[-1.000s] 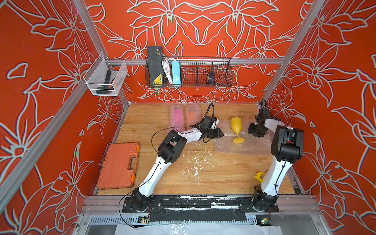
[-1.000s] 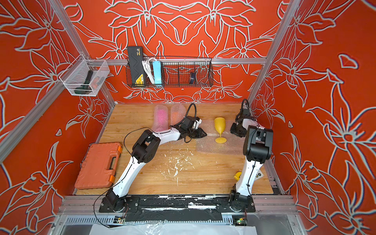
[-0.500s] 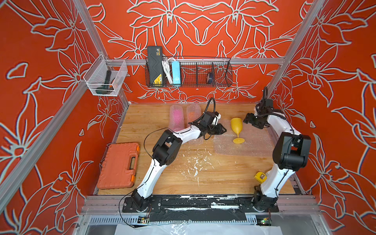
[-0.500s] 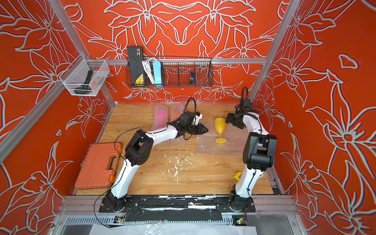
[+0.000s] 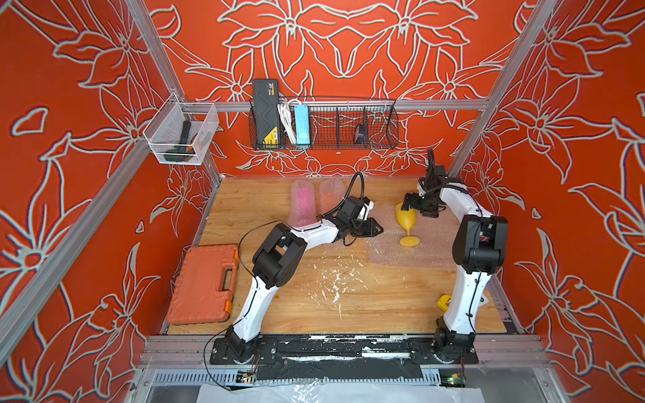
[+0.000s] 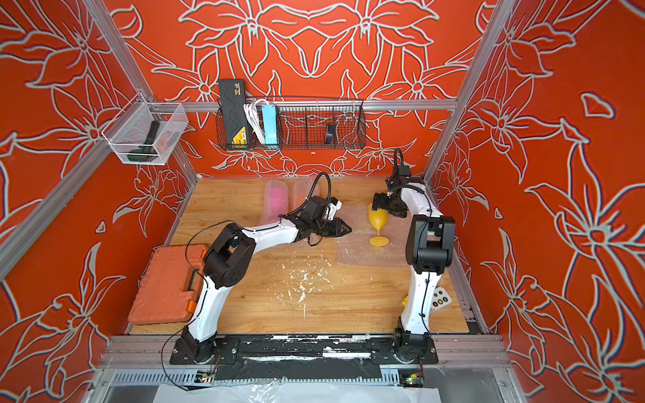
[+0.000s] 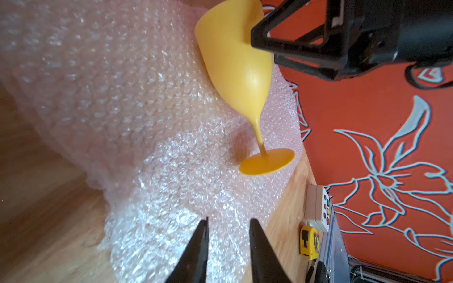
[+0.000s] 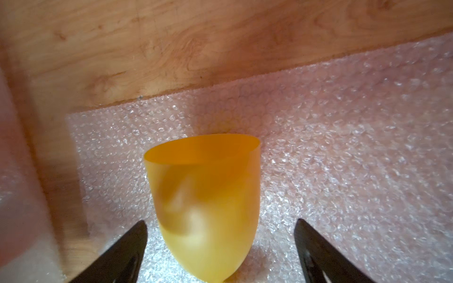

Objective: Unpack wine glasses from bubble wrap
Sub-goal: Pick up the wine glass from the bubble wrap.

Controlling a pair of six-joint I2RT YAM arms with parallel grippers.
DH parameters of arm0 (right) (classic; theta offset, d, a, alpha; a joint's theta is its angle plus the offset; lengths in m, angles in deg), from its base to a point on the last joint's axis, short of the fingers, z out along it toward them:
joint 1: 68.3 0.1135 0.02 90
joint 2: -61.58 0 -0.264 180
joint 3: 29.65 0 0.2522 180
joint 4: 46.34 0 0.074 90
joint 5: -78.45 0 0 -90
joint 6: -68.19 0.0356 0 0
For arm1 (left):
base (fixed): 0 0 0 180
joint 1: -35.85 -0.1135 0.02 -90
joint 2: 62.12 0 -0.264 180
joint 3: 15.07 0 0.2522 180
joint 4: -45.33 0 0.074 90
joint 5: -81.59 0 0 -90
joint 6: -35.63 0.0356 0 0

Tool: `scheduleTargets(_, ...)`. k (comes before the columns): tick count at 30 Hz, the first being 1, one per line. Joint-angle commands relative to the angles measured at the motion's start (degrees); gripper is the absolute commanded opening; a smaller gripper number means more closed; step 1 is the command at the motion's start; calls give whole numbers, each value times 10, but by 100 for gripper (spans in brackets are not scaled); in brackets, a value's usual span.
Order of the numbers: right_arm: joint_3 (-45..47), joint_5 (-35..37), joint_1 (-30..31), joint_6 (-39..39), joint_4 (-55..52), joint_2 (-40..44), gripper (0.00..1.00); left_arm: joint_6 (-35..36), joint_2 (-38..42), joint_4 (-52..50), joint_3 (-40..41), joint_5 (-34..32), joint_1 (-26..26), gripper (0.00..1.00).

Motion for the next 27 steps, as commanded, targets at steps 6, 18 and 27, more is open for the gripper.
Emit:
scheduleTargets(6, -49, 46, 24, -23, -61, -47, 94, -3, 38, 29, 16, 14, 2, 29)
scheduleTargets(18, -103, 56, 31, -27, -69, -105, 89, -5, 48, 40, 41, 15, 2, 29)
scheduleTargets(27, -97, 56, 32, -31, -64, -102, 77, -8, 44, 44, 44, 17, 2, 29)
